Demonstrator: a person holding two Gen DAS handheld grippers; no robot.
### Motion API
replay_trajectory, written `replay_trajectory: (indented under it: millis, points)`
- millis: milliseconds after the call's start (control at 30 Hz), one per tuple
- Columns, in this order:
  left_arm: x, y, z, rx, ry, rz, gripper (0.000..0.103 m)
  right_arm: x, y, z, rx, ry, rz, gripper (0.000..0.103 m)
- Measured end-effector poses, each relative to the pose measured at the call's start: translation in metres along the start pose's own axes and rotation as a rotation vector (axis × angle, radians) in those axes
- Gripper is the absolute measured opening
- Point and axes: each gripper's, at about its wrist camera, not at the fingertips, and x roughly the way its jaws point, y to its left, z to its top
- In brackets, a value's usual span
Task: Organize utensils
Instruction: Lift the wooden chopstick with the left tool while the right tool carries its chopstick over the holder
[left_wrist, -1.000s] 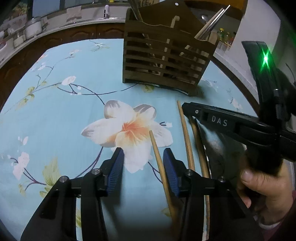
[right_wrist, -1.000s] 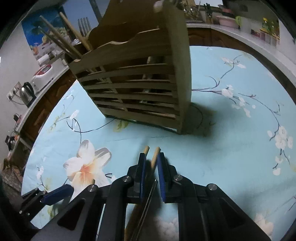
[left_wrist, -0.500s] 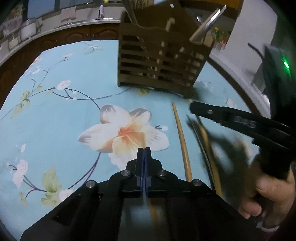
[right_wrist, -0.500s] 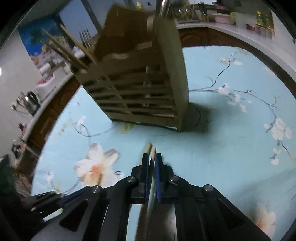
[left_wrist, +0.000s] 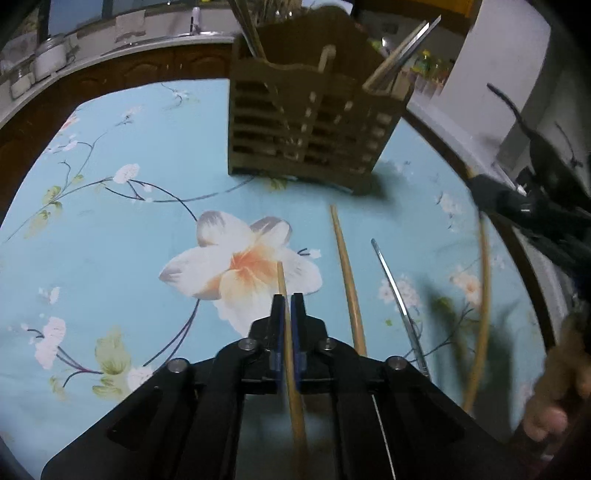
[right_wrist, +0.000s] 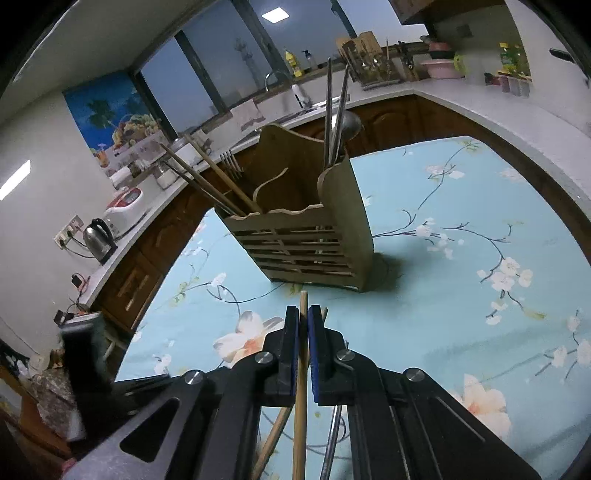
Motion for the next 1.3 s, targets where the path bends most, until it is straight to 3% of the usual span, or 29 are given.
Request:
replay_trajectory:
  millis: [133,367,600,900,1300]
  points:
    - [0.021,-0.005,0.0,0.022,0.051,0.029,0.009,-0.008,-0.005,-0.005,0.019,-0.006,0.0,0.005]
    - [0.03,-0.02,0.005,0.106,0.033,0.079,0.005,-0.016,-0.01,-0.008,0.036,-0.021,0.002,0.005]
    - [0.025,-0.011,0.004,0.084,0.027,0.048,0.004,-0.015,-0.013,-0.012,0.046,-0.016,0.004,0.005]
    - [-0.03,-0.003,0.004,0.021,-0.086,-0.034,0.004,-0.03,-0.009,-0.011,0.031,-0.044,-0.001,0.005]
    - [-0.108,0.0,0.006,-0.006,-0.239,-0.085,0.004,-0.052,0.01,-0.006,-0.007,-0.091,0.011,0.005]
